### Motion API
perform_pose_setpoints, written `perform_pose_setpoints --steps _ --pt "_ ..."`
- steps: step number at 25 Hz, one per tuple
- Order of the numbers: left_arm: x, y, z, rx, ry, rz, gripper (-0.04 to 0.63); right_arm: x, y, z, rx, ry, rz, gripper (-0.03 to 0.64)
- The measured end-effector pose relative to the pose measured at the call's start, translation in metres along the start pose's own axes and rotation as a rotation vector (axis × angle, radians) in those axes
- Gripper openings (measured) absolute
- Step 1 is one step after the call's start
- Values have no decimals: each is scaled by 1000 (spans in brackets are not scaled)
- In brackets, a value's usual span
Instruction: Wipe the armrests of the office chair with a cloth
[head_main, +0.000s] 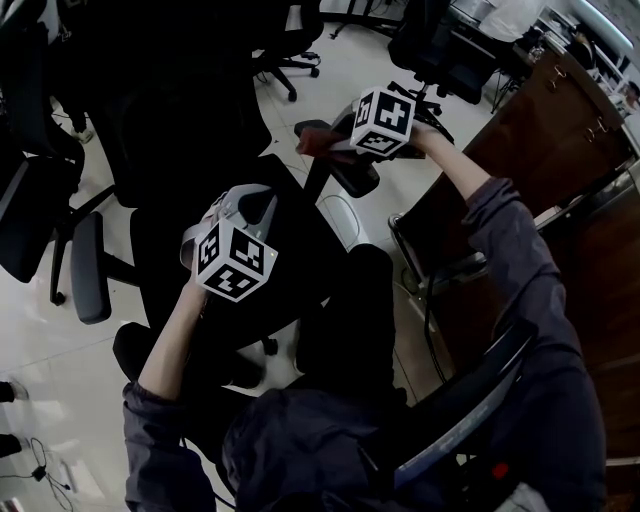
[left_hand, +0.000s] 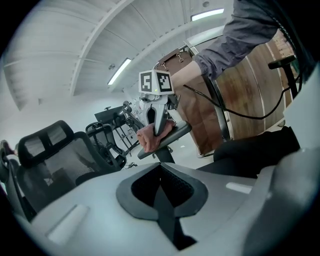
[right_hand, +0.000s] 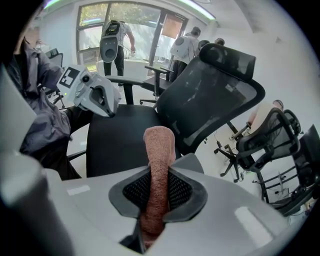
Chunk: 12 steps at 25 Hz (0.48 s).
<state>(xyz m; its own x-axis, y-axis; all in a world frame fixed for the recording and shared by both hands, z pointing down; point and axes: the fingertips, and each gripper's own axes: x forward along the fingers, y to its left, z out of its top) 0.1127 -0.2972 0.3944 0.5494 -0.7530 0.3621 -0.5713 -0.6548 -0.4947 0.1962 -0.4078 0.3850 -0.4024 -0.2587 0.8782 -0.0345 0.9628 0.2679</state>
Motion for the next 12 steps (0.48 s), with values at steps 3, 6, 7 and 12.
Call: perform_pose_setpoints --steps 3,6,7,12 --pt "-2 2 -7 -5 17 10 17 12 -25 6 0 22 -26 54" --pt "-2 -6 -16 -18 28 8 17 23 -42 -1 31 38 -44 54" --pt "-2 -7 -20 -30 30 10 17 27 -48 -2 38 37 -51 54" --pt "0 -4 -35 -101 38 29 17 40 -83 1 63 40 -107 54"
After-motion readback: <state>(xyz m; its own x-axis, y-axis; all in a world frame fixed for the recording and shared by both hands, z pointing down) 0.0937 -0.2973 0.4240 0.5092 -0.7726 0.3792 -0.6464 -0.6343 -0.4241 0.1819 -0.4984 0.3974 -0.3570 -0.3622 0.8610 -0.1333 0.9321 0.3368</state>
